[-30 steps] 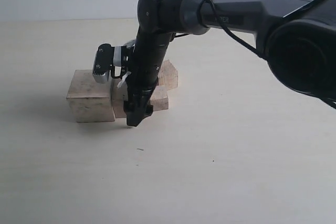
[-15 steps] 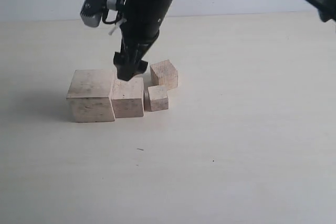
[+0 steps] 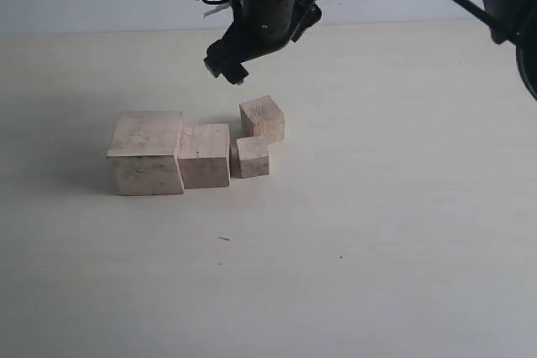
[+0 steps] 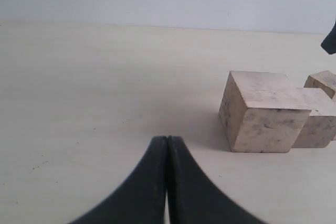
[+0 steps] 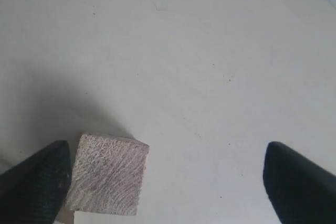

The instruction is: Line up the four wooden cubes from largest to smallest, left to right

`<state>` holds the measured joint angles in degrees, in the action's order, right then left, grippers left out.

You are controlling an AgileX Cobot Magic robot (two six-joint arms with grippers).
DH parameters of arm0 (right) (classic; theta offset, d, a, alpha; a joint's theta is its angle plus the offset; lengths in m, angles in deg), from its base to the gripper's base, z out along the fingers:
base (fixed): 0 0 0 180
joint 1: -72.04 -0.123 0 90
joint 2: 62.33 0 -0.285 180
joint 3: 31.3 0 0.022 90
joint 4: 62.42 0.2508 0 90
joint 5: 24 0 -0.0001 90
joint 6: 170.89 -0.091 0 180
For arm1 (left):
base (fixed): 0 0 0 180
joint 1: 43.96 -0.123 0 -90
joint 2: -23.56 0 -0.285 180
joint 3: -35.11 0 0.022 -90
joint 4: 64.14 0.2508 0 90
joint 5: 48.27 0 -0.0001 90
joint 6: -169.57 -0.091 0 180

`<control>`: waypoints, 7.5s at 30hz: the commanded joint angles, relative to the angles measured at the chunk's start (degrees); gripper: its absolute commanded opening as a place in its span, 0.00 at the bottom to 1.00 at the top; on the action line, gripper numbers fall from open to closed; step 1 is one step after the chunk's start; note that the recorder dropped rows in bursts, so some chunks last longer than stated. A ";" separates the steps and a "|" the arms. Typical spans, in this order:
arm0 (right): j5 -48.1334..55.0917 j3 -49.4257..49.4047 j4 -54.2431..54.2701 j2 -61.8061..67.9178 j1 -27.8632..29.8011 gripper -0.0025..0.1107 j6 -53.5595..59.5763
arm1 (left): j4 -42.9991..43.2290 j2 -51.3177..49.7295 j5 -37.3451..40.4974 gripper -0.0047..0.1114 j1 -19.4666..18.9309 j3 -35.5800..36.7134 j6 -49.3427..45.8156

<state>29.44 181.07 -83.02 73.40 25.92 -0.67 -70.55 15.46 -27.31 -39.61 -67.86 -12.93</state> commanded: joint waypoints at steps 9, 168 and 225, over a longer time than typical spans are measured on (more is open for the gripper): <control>-0.93 -0.04 4.12 3.90 0.84 0.83 -0.75 | -0.05 0.32 -0.65 0.04 0.41 0.19 -0.21; 3.78 -12.67 31.33 -1.39 5.38 0.02 85.24 | -0.05 0.32 -0.65 0.04 0.41 0.19 -0.21; -0.90 -12.67 39.57 -2.25 5.38 0.67 75.95 | -0.05 0.32 -0.65 0.04 0.41 0.19 -0.21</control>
<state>28.72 168.45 -42.87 73.73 31.22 77.68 -70.55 15.46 -27.31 -39.61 -67.86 -12.95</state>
